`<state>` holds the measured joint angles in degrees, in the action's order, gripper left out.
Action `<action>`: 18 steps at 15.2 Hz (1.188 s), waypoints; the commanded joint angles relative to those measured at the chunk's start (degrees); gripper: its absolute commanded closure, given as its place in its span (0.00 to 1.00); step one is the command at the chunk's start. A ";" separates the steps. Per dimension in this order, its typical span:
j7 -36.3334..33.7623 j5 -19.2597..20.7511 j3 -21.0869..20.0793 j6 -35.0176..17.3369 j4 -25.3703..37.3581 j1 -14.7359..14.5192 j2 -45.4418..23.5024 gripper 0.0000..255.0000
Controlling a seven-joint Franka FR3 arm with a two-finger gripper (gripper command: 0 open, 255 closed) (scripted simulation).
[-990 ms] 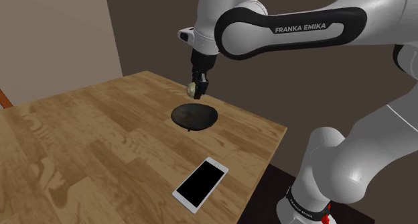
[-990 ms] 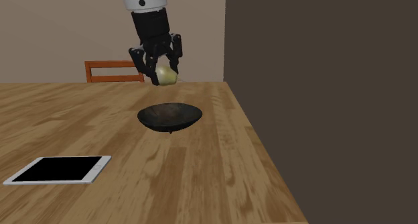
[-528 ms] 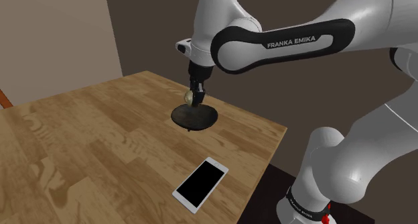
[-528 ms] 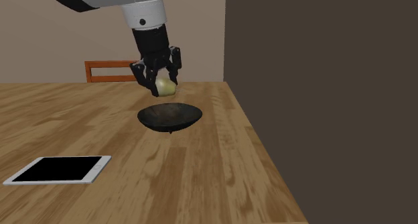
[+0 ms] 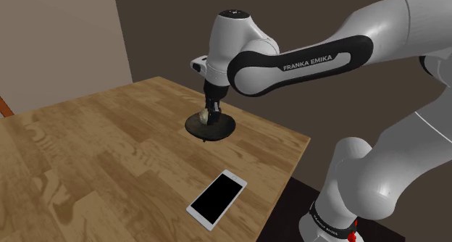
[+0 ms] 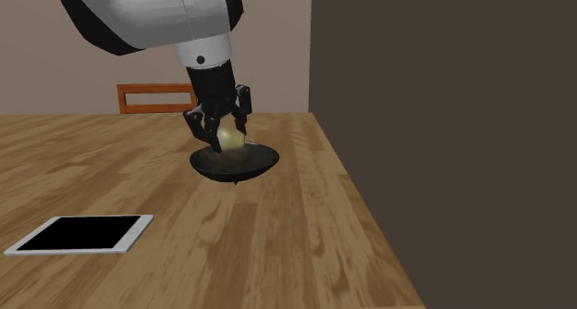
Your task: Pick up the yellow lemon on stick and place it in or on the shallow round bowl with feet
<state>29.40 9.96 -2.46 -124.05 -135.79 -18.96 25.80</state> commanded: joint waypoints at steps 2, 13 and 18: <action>-0.06 0.05 0.01 -0.47 -0.37 0.02 -0.06 1.00; -0.06 0.05 0.01 -0.47 -0.37 0.02 -0.06 0.00; 0.38 -0.85 -0.57 7.12 4.22 -0.56 2.89 0.00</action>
<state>29.65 9.19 -3.04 -117.78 -132.00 -19.50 28.36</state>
